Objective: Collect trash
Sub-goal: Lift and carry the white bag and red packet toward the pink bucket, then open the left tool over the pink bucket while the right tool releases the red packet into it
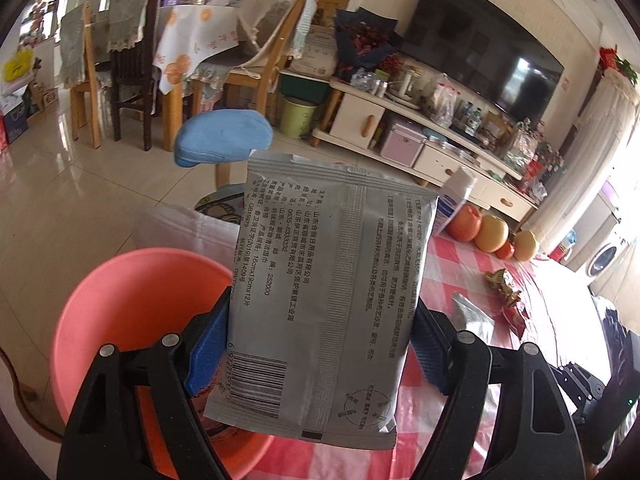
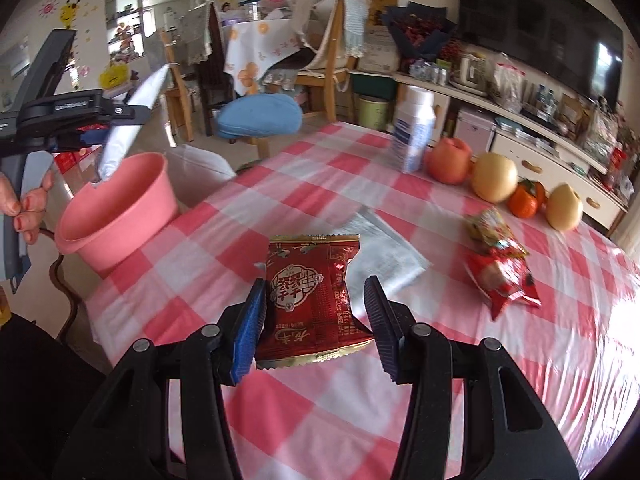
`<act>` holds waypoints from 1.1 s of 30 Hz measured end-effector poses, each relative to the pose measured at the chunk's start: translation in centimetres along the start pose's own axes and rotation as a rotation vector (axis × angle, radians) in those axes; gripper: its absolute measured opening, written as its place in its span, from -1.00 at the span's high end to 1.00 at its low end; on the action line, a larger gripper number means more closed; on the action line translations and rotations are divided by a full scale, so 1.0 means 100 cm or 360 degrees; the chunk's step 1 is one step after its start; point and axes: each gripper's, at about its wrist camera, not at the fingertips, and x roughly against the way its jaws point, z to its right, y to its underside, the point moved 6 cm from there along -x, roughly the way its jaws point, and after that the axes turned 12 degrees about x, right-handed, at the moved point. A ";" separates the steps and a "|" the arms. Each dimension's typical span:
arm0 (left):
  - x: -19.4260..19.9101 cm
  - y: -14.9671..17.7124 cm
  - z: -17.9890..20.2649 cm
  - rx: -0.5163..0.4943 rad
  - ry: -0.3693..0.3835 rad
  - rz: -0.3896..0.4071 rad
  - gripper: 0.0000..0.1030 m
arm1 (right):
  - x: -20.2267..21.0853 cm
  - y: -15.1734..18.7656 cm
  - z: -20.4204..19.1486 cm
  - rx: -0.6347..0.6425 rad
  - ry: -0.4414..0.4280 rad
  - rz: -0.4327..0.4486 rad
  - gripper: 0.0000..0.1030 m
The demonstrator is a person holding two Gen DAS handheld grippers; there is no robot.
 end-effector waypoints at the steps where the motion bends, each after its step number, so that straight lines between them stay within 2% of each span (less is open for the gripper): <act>1: 0.000 -0.001 -0.006 0.0016 -0.0013 0.0004 -0.55 | -0.002 -0.008 -0.009 0.0027 -0.0021 0.0010 0.01; 15: 0.003 -0.017 -0.103 0.0310 -0.0238 0.0067 -0.55 | -0.030 -0.098 -0.124 0.0348 -0.0281 0.0112 0.01; 18: 0.001 -0.019 -0.122 0.0386 -0.0264 0.0062 -0.55 | -0.038 -0.112 -0.152 0.0430 -0.0330 0.0121 0.01; 24: -0.003 -0.020 -0.152 0.0491 -0.0400 0.0062 -0.56 | -0.059 -0.134 -0.203 0.0546 -0.0423 0.0115 -0.01; 27: -0.002 -0.020 -0.164 0.0504 -0.0507 0.0069 -0.57 | -0.074 -0.135 -0.217 0.0569 -0.0444 0.0086 -0.27; 30: 0.002 -0.023 -0.165 0.0501 -0.0513 0.0096 -0.62 | -0.071 -0.131 -0.212 0.0501 -0.0439 0.0134 -0.51; 33: 0.009 -0.027 -0.161 0.0444 -0.0556 0.0162 -0.63 | -0.063 -0.124 -0.198 0.0416 -0.0408 0.0173 -0.63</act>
